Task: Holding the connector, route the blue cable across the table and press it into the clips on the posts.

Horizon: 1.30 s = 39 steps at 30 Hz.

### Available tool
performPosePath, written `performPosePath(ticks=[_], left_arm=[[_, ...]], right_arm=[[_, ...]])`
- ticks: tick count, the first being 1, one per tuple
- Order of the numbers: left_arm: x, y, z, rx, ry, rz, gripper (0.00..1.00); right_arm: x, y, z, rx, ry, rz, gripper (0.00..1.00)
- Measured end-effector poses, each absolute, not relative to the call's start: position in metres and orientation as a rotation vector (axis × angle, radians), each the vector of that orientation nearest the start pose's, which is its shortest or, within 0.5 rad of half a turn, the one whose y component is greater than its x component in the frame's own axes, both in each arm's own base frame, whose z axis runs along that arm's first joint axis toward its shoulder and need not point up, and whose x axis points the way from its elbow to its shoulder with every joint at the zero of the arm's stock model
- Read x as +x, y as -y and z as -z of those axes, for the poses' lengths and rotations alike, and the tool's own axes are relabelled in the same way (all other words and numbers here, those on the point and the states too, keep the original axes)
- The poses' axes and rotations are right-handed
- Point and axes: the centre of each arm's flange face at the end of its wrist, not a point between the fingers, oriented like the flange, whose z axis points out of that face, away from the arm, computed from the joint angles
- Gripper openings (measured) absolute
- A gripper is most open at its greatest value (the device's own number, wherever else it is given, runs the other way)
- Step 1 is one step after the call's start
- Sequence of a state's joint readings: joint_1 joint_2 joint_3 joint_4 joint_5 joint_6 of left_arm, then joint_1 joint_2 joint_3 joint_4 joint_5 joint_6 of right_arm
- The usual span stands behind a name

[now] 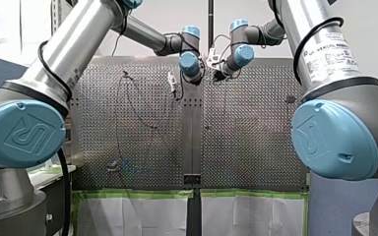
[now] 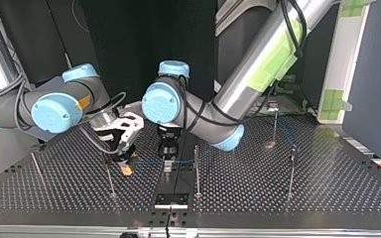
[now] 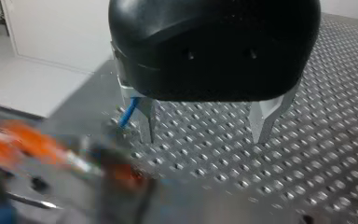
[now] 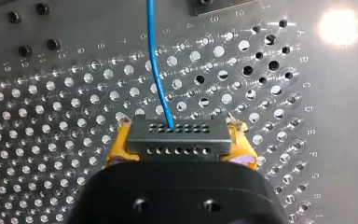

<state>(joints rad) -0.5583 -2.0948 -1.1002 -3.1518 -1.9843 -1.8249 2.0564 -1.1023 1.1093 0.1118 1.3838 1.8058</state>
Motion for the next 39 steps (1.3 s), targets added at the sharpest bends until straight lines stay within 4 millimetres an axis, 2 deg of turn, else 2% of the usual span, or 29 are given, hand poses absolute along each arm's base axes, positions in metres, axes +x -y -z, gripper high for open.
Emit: performPosePath(ticks=[5, 18, 19, 20, 21, 23, 24, 25, 26, 27, 29, 30, 31, 39], left_arm=[[0.541, 0.442, -0.399, -0.085, -1.641, 0.257, 1.0], [0.536, 0.442, -0.404, -0.095, -1.65, 0.208, 0.98], [0.536, 0.443, -0.404, -0.096, -1.649, 0.207, 0.92], [0.536, 0.443, -0.406, -0.096, -1.645, 0.206, 0.81], [0.536, 0.444, -0.407, -0.097, -1.641, 0.205, 0.81], [0.536, 0.444, -0.41, -0.103, -1.632, 0.199, 0.6], [0.536, 0.444, -0.411, -0.105, -1.629, 0.196, 0.6], [0.536, 0.445, -0.412, -0.107, -1.628, 0.193, 0.44], [0.535, 0.445, -0.412, -0.11, -1.627, 0.188, 0.33], [0.535, 0.445, -0.412, -0.112, -1.626, 0.184, 0.33], [0.534, 0.445, -0.413, -0.115, -1.625, 0.174, 0.08], [0.534, 0.445, -0.413, -0.116, -1.626, 0.171, 0.08], [0.533, 0.445, -0.413, -0.116, -1.626, 0.168, 0.0], [0.533, 0.444, -0.413, -0.125, -1.621, 0.156, 0.0]], right_arm=[[0.447, 0.521, -0.428, -2.28, -1.485, 2.3, 0.0], [0.447, 0.522, -0.428, -2.273, -1.486, 2.298, 0.0], [0.447, 0.521, -0.428, -2.273, -1.486, 2.298, 0.0], [0.447, 0.521, -0.428, -2.272, -1.485, 2.297, 0.0], [0.447, 0.521, -0.428, -2.271, -1.484, 2.297, 0.0], [0.447, 0.521, -0.428, -2.266, -1.484, 2.297, 0.0], [0.447, 0.521, -0.428, -2.263, -1.483, 2.297, 0.0], [0.447, 0.522, -0.428, -2.262, -1.483, 2.296, 0.0], [0.447, 0.522, -0.428, -2.259, -1.483, 2.296, 0.0], [0.447, 0.522, -0.428, -2.257, -1.483, 2.297, 0.0], [0.447, 0.522, -0.428, -2.255, -1.482, 2.296, 0.0], [0.447, 0.522, -0.428, -2.255, -1.481, 2.296, 0.0], [0.447, 0.522, -0.428, -2.254, -1.481, 2.296, 0.0], [0.446, 0.523, -0.428, -2.251, -1.481, 2.297, 0.0]])
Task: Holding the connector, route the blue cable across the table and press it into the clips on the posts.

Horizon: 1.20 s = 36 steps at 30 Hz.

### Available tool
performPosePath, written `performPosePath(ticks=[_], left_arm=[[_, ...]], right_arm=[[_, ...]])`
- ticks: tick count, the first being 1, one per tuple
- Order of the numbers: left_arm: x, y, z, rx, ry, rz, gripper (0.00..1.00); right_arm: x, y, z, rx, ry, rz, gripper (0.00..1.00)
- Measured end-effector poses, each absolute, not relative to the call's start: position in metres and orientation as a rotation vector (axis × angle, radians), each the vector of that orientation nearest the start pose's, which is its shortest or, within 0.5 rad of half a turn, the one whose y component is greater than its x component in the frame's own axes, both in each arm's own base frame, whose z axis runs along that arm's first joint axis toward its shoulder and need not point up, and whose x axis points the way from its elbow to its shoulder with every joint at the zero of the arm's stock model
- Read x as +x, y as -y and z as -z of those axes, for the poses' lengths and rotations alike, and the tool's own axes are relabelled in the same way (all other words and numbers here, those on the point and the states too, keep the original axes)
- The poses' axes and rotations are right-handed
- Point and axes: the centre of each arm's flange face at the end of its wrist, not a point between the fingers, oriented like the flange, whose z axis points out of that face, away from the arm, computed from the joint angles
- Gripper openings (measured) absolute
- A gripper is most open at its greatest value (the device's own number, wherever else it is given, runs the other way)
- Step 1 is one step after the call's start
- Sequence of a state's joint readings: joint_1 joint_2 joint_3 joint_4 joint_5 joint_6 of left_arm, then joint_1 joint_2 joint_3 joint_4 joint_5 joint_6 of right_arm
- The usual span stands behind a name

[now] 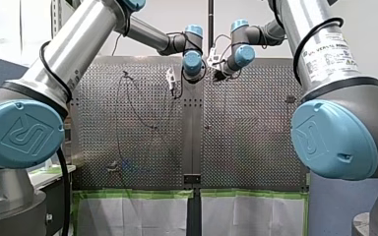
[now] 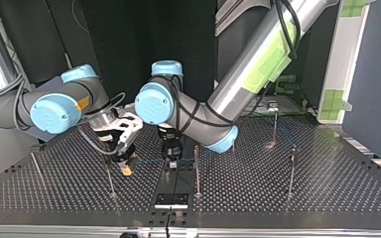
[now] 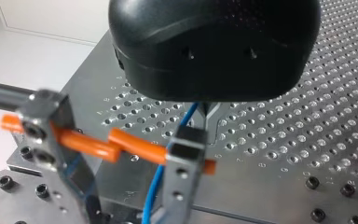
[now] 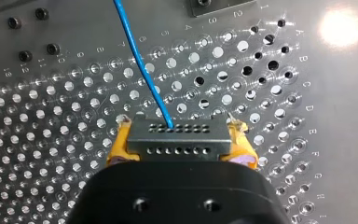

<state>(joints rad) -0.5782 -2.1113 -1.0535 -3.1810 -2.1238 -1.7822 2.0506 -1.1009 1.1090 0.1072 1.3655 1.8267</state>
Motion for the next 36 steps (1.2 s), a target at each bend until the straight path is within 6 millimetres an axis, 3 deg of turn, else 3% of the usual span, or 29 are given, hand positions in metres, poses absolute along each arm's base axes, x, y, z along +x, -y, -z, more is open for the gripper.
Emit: performPosePath(ticks=[7, 20, 29, 36], left_arm=[[0.527, 0.446, -0.41, -0.135, -1.63, 0.128, 0.0], [0.497, 0.452, -0.373, -0.153, -1.677, 0.061, 0.0], [0.49, 0.452, -0.345, -0.178, -1.673, 0.09, 0.0], [0.486, 0.45, -0.323, -0.175, -1.674, 0.103, 0.0]], right_arm=[[0.449, 0.52, -0.427, -2.256, -1.472, 2.292, 0.0], [0.44, 0.51, -0.404, -2.318, -1.493, 2.212, 0.0], [0.432, 0.498, -0.373, -2.43, -1.492, 2.123, 0.0], [0.425, 0.489, -0.364, -2.449, -1.5, 2.117, 0.0]])
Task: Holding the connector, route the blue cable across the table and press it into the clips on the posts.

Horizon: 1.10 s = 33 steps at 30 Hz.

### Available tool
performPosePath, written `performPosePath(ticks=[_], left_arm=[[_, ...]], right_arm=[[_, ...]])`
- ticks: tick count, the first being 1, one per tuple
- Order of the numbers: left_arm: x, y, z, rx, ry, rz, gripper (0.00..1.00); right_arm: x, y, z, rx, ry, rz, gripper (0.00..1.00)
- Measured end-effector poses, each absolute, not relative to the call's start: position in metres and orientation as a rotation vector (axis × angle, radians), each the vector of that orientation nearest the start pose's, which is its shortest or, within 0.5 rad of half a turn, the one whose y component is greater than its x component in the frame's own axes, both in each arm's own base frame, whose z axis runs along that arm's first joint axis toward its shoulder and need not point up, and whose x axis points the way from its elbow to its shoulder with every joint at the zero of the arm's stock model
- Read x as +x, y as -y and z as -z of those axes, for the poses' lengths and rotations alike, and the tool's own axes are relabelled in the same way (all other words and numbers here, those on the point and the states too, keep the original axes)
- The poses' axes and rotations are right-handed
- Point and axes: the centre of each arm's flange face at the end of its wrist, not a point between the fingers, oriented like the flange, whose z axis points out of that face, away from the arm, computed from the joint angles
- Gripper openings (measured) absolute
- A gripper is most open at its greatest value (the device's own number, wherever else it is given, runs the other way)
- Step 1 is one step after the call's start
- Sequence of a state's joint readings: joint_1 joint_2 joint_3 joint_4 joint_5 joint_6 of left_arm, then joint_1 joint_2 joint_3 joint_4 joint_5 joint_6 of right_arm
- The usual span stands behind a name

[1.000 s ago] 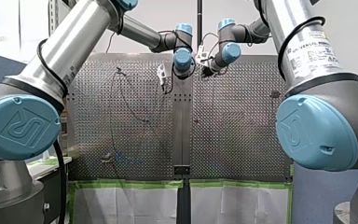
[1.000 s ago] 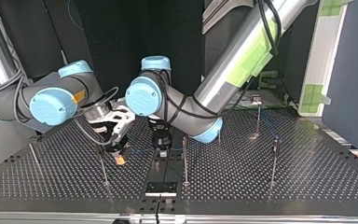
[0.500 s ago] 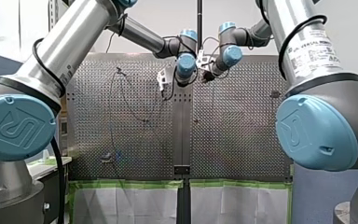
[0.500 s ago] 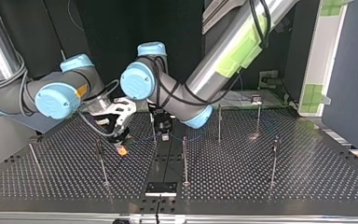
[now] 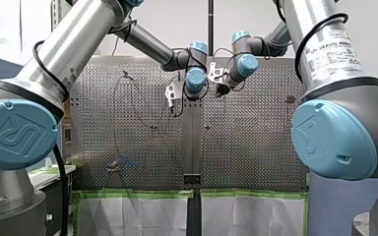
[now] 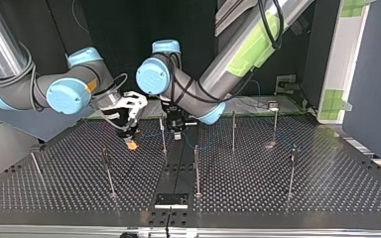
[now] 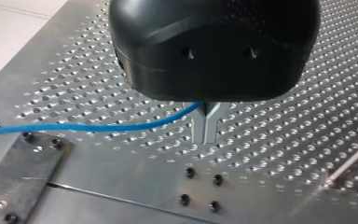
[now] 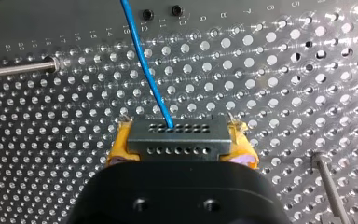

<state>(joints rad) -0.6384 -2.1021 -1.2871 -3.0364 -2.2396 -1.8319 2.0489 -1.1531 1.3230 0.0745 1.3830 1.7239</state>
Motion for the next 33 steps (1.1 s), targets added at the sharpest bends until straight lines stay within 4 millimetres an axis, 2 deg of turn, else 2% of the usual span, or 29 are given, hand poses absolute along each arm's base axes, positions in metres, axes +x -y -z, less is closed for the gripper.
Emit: performPosePath(ticks=[5, 9, 25, 33], left_arm=[[0.481, 0.45, -0.306, -0.159, -1.678, 0.112, 0.0], [0.479, 0.449, -0.294, -0.14, -1.683, 0.127, 0.0], [0.47, 0.436, -0.243, -0.1, -1.692, 0.167, 0.0], [0.459, 0.432, -0.208, -0.075, -1.71, 0.248, 0.0]], right_arm=[[0.42, 0.48, -0.37, -2.403, -1.502, 2.167, 0.0], [0.421, 0.472, -0.364, -2.368, -1.511, 2.181, 0.0], [0.408, 0.465, -0.313, -2.378, -1.608, 2.19, 0.0], [0.4, 0.459, -0.287, -2.405, -1.609, 2.191, 0.0]])
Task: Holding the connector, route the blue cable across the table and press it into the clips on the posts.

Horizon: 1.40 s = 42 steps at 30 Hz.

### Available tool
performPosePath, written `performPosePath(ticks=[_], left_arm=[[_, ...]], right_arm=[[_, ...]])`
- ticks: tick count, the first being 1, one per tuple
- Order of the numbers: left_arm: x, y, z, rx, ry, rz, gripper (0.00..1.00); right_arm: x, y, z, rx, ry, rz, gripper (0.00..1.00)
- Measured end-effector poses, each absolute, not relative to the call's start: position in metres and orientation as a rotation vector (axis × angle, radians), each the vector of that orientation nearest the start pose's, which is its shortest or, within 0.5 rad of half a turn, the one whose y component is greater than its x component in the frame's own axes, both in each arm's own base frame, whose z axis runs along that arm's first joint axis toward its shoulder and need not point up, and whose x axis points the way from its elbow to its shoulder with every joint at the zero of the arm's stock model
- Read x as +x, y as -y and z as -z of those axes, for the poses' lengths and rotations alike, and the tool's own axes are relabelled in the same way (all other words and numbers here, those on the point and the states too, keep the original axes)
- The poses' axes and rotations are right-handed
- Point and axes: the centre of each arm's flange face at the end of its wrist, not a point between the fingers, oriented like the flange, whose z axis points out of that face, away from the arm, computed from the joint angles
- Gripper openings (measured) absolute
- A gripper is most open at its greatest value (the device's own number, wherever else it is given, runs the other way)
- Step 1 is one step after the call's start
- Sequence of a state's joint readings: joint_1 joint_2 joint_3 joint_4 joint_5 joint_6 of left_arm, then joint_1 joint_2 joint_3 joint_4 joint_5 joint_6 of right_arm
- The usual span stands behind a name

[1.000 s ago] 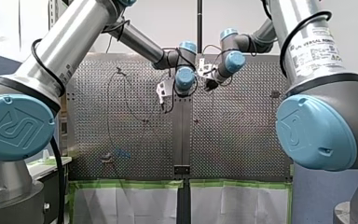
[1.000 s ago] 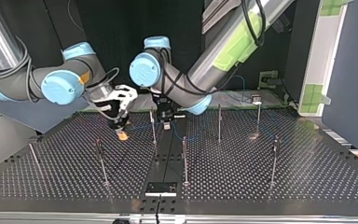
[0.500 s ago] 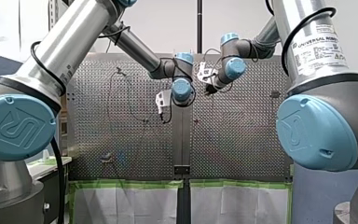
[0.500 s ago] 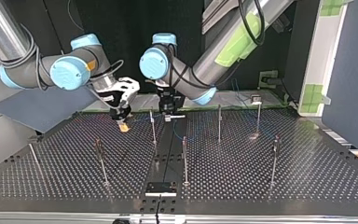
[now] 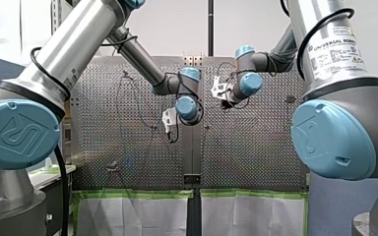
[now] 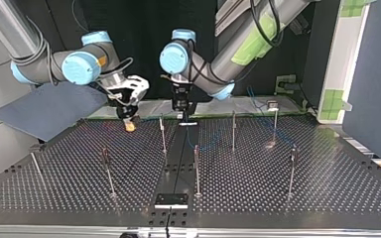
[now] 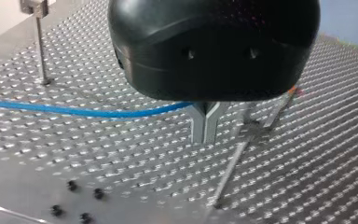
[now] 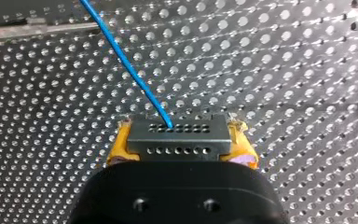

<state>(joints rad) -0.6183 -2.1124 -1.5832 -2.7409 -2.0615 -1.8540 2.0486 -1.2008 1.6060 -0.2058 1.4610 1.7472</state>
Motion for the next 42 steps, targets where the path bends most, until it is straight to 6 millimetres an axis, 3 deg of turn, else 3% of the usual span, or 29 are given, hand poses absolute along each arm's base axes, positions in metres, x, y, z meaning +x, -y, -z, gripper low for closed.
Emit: performPosePath(ticks=[9, 26, 33, 42], left_arm=[[0.453, 0.421, -0.161, -0.075, -1.751, 0.326, 0.0], [0.473, 0.418, -0.167, -0.122, -1.71, 0.454, 0.0], [0.475, 0.414, -0.163, -0.118, -1.719, 0.425, 0.0], [0.477, 0.422, -0.133, -0.065, -1.764, 0.39, 0.0]], right_arm=[[0.398, 0.445, -0.253, -2.428, -1.583, 2.174, 0.0], [0.373, 0.42, -0.149, -2.481, -1.645, 1.945, 0.0], [0.366, 0.426, -0.148, -2.455, -1.632, 1.941, 0.0], [0.365, 0.449, -0.164, -2.416, -1.602, 2.002, 0.0]])
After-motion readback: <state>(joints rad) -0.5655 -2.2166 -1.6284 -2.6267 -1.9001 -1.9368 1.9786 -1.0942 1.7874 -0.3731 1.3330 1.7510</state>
